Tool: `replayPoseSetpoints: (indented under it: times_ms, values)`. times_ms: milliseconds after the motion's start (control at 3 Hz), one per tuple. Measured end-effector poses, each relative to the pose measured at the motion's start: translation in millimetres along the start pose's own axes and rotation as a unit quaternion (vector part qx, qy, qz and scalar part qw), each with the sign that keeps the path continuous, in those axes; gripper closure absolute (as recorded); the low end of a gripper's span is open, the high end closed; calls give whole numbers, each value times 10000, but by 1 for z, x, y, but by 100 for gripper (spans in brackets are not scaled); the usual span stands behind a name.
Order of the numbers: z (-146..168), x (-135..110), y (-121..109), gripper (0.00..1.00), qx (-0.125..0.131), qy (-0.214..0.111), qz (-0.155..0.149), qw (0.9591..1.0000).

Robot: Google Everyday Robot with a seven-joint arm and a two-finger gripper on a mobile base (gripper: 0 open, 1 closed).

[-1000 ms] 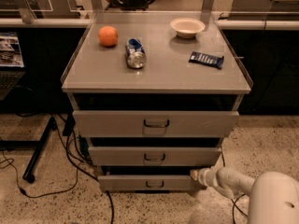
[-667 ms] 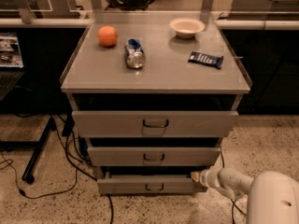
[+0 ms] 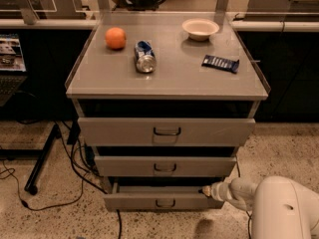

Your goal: Open bottom drawer

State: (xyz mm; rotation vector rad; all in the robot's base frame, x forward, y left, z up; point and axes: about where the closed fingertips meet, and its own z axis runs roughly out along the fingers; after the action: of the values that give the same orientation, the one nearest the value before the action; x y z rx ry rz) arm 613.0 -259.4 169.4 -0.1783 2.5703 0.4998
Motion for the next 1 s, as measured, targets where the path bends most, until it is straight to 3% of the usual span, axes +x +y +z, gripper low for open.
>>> replayPoseSetpoints:
  times_ms: [333, 667, 1000]
  values:
    - [0, 0, 0, 100, 0, 0, 0, 10000]
    - [-6, 25, -5, 100, -106, 223, 198, 9995]
    - [-7, 24, -4, 100, -106, 224, 198, 9995]
